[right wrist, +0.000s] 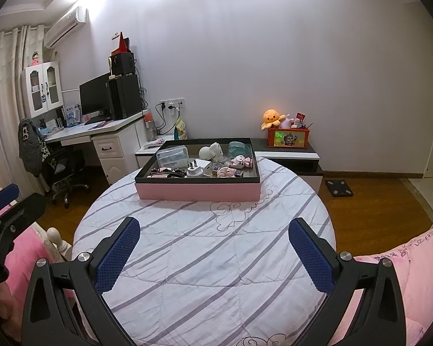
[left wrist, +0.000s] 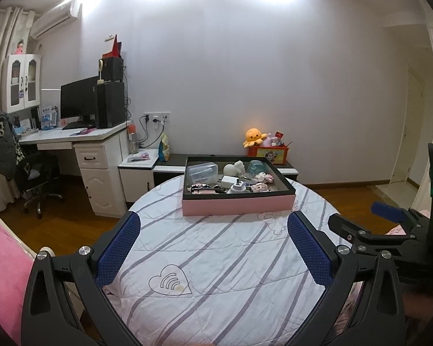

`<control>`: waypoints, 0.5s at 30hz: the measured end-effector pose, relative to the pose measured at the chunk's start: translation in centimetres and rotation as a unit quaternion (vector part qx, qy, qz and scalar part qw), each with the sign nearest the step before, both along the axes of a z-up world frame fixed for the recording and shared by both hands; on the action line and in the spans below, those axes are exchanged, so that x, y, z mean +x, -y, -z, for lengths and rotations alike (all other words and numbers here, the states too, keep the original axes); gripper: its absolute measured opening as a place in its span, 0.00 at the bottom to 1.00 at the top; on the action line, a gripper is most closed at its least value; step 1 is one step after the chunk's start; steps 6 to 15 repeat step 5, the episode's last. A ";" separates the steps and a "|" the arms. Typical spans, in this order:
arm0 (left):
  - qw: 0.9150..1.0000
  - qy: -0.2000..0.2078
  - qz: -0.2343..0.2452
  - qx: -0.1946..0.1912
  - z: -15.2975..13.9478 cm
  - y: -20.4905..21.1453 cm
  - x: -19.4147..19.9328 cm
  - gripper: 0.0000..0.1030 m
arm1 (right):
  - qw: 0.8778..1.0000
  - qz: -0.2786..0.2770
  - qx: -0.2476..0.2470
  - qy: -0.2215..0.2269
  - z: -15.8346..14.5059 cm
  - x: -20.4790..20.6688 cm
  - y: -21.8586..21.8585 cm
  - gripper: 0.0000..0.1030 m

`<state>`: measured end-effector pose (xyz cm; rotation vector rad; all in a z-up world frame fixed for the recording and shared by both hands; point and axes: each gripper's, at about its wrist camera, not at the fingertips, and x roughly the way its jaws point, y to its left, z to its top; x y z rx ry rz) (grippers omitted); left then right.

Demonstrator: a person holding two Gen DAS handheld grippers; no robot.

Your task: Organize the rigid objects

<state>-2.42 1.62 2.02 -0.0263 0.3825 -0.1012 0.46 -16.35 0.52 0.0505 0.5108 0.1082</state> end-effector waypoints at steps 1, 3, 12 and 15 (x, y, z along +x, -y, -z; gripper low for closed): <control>1.000 0.000 -0.001 0.000 0.0 -0.1 0.0 1.00 | 1.000 0.000 0.000 -0.001 0.1 0.0 0.0 1.00; 1.000 -0.001 -0.001 -0.001 0.0 -0.1 -0.1 1.00 | 1.000 0.001 0.000 -0.002 0.2 0.0 -0.1 1.00; 1.000 -0.001 0.000 -0.002 0.0 -0.1 -0.1 1.00 | 1.000 0.001 0.000 -0.002 0.2 0.0 -0.1 1.00; 1.000 -0.001 0.000 -0.002 0.0 -0.1 -0.1 1.00 | 1.000 0.001 0.000 -0.002 0.2 0.0 -0.1 1.00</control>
